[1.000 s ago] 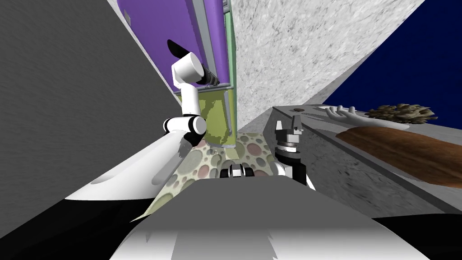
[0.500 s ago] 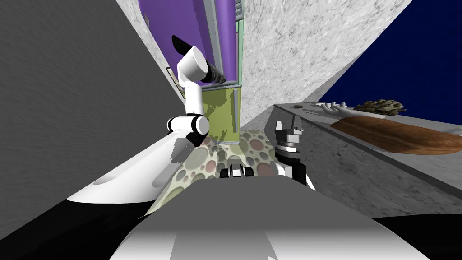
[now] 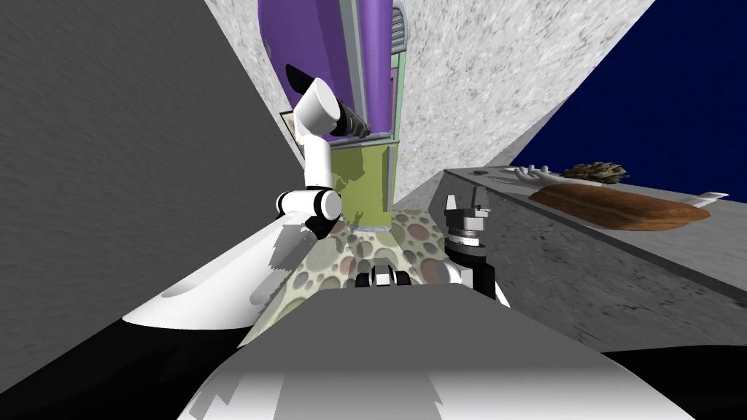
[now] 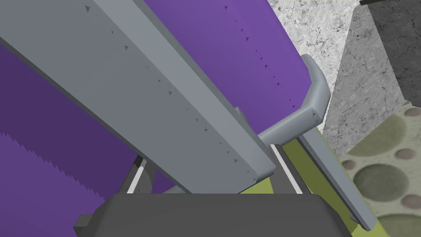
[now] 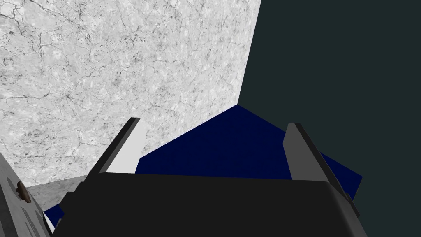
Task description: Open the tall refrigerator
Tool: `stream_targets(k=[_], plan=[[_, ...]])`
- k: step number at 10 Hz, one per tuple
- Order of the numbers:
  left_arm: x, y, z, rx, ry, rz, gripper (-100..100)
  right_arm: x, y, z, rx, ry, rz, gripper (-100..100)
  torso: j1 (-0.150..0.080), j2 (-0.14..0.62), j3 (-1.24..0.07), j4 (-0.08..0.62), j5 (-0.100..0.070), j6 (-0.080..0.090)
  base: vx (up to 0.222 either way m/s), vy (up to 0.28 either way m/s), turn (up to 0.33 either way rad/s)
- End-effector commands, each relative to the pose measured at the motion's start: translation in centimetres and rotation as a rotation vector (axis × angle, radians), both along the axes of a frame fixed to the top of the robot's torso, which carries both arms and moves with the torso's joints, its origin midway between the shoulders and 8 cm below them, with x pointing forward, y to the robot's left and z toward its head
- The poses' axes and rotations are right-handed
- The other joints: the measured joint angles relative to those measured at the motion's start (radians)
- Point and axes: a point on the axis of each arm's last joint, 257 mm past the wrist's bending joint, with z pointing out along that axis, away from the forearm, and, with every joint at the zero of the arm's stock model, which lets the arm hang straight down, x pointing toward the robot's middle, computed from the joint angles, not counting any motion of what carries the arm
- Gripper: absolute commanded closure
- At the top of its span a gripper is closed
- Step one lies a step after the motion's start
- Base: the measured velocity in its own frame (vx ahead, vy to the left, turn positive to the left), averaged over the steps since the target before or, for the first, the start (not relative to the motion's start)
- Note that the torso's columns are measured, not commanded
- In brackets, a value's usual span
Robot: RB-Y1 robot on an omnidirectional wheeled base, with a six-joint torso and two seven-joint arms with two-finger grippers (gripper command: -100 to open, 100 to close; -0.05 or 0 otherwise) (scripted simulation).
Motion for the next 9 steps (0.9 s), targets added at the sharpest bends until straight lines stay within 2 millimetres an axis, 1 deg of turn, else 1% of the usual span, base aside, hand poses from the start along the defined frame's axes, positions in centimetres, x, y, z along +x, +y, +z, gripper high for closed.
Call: stream_targets(k=[1,2,4,5,7,8,9], plan=[[-1.2,-2.7,0.6,-0.001,-0.007,-0.067,100,0.0,0.0,0.0,0.0,0.0,0.0,0,0.005,-0.001,-0.002,0.001,0.002,-0.002,-0.088,0.357,-0.1],[-1.2,-2.7,0.6,-0.001,-0.007,-0.067,100,0.0,0.0,0.0,0.0,0.0,0.0,0,0.009,0.002,0.0,0.002,0.004,-0.003,-0.09,0.26,-0.058],[-2.5,-5.0,0.9,-0.003,-0.013,-0.129,100,0.0,0.0,0.0,0.0,0.0,0.0,0,0.008,-0.001,-0.002,0.002,0.004,-0.005,-0.067,0.287,-0.044],[-2.5,-5.0,0.9,-0.003,-0.013,-0.129,100,0.0,0.0,0.0,0.0,0.0,0.0,0,0.01,-0.001,-0.002,0.002,0.005,-0.005,-0.096,0.252,-0.056],[-3.8,-7.4,1.2,-0.004,-0.019,-0.191,100,0.0,0.0,0.0,0.0,0.0,0.0,0,0.009,0.0,-0.002,0.003,0.005,-0.005,-0.1,0.277,-0.048],[-3.8,-7.4,1.2,-0.004,-0.019,-0.191,100,0.0,0.0,0.0,0.0,0.0,0.0,0,0.008,0.002,0.0,0.004,0.005,-0.004,-0.089,0.228,-0.044],[-4.5,-8.5,1.3,-0.005,-0.022,-0.223,100,0.0,0.0,0.0,0.0,0.0,0.0,0,0.005,0.002,0.0,0.003,0.004,-0.005,-0.069,0.273,-0.033]])
